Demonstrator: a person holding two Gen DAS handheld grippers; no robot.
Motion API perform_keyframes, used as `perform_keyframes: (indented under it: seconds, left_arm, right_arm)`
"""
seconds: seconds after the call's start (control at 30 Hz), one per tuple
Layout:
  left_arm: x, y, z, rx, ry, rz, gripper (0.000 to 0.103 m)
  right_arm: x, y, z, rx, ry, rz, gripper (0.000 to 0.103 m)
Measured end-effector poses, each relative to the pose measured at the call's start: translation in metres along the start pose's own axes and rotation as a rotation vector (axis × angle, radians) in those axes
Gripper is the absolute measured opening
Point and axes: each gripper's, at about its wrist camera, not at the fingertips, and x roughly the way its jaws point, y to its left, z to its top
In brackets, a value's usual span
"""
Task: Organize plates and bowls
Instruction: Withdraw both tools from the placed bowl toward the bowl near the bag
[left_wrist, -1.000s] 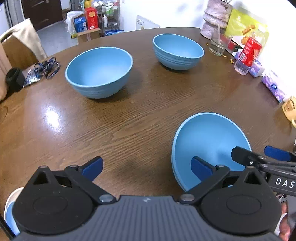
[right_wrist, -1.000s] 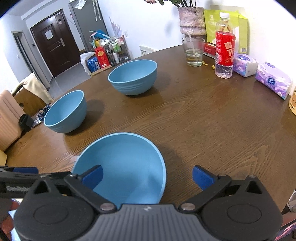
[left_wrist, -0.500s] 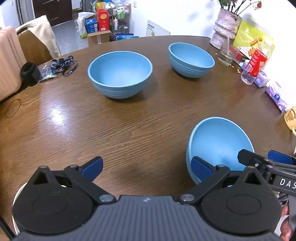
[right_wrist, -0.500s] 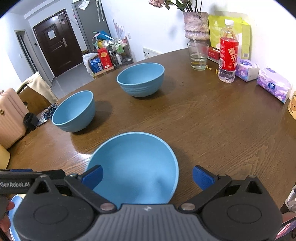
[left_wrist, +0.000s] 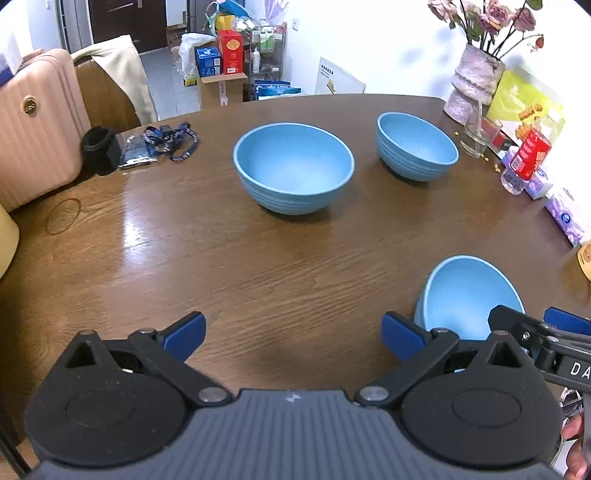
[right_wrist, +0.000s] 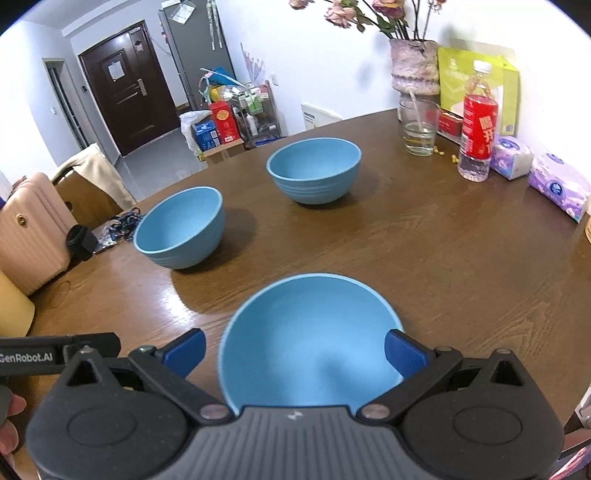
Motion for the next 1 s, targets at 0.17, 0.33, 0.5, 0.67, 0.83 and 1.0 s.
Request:
perform_keyframes:
  seconds: [0.17,0.33,0.5,0.67,0.83,1.0]
  left_arm:
    - [-0.006,0.014,0.007,-0.016,-0.019,0.011,0.103]
    - [-0.010,0.026,0.015,-0.038,-0.035,0.029,0.103]
    - [-0.011,0.036,0.023,-0.061,-0.043,0.048,0.103]
    - [-0.008,0.048,0.034,-0.086,-0.044,0.079,0.103]
    - [-0.003,0.059,0.049,-0.117,-0.045,0.099,0.103]
    - [0.006,0.063,0.060,-0.129,-0.043,0.118,0.103]
  right_arm:
    - [-0.001,0.014,0.007,-0.013,-0.013,0.012,0.103]
    - [0.001,0.027,0.014,-0.028,-0.016,0.025,0.103]
    - [0.007,0.039,0.024,-0.044,-0.012,0.039,0.103]
    - [0.013,0.049,0.034,-0.054,-0.006,0.050,0.103]
    - [0.021,0.058,0.047,-0.066,-0.001,0.061,0.103]
    - [0.032,0.064,0.058,-0.078,0.008,0.071,0.103]
